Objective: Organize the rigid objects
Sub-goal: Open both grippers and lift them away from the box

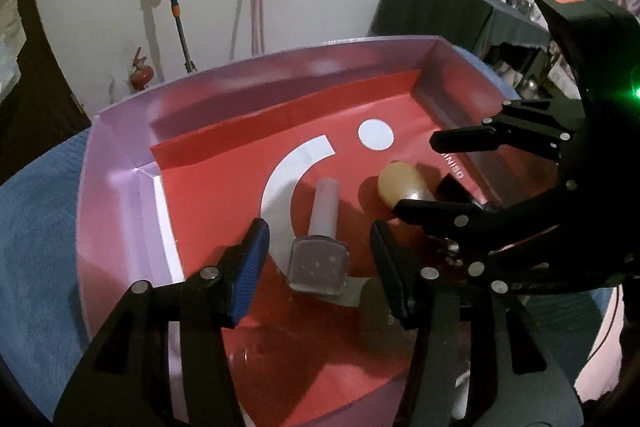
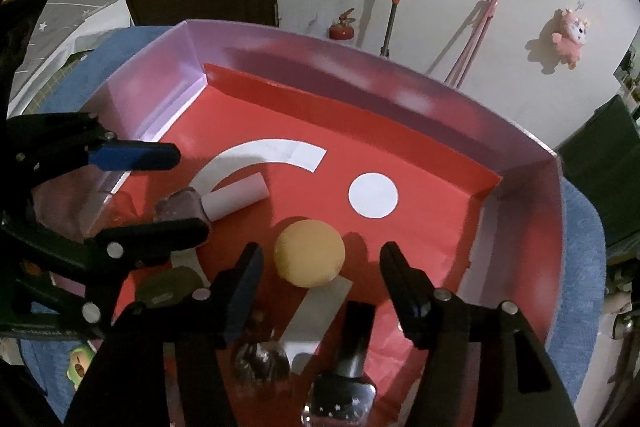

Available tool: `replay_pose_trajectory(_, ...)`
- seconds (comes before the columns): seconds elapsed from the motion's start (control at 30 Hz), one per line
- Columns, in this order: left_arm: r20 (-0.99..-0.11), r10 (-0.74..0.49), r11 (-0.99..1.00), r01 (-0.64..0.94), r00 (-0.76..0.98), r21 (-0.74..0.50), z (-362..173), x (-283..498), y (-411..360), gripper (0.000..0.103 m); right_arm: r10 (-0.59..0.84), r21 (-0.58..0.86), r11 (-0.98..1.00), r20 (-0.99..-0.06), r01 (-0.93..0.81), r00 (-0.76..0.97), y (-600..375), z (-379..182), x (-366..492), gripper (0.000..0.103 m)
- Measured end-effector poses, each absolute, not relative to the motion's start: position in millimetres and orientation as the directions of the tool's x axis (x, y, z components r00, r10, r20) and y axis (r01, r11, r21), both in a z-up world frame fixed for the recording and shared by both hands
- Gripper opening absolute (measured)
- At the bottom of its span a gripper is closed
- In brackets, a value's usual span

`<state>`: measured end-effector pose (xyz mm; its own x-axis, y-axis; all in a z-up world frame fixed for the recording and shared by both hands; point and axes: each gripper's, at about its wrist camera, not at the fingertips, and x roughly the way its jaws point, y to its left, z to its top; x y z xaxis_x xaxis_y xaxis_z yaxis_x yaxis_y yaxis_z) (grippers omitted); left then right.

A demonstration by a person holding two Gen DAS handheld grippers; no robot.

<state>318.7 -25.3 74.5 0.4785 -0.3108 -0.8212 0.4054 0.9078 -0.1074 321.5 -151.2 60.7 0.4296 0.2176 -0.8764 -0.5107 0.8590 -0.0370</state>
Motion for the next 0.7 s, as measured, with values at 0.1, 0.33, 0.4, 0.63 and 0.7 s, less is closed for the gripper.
replay_pose_trajectory(0.1, -0.805, -0.324, 0.915, 0.381, 0.497, -0.133, 87.6, 308.3, -18.7, 0.051, 0.224, -0.043, 0.863, -0.861, -0.504, 0.457, -155.6, 74.7, 312.8, 0.07)
replay_pose_trajectory(0.33, -0.71, -0.416, 0.894, 0.399, 0.568, -0.205, 131.5, 256.2, -3.3, 0.076, 0.294, 0.001, 0.883, -0.781, -0.47, 0.551, -180.1, 125.9, 270.6, 0.086)
replay_pose_trajectory(0.4, -0.678, -0.43, 0.89, 0.408, 0.596, -0.206, 142.4, 238.7, -0.2, 0.077, 0.341, 0.046, 0.883, -0.746, -0.467, 0.572, -187.0, 145.2, 251.9, 0.091)
replay_pose_trajectory(0.63, -0.541, -0.395, 0.914, 0.378, 0.742, -0.15, 172.5, 167.9, 9.3, 0.093, 0.352, 0.022, 0.902, -0.614, -0.431, 0.706, -201.3, 194.4, 175.2, 0.103)
replay_pose_trajectory(0.7, -0.518, -0.378, 0.922, 0.36, 0.767, -0.139, 175.5, 153.2, 11.7, 0.095, 0.347, 0.013, 0.906, -0.595, -0.422, 0.725, -202.9, 198.5, 155.5, 0.103)
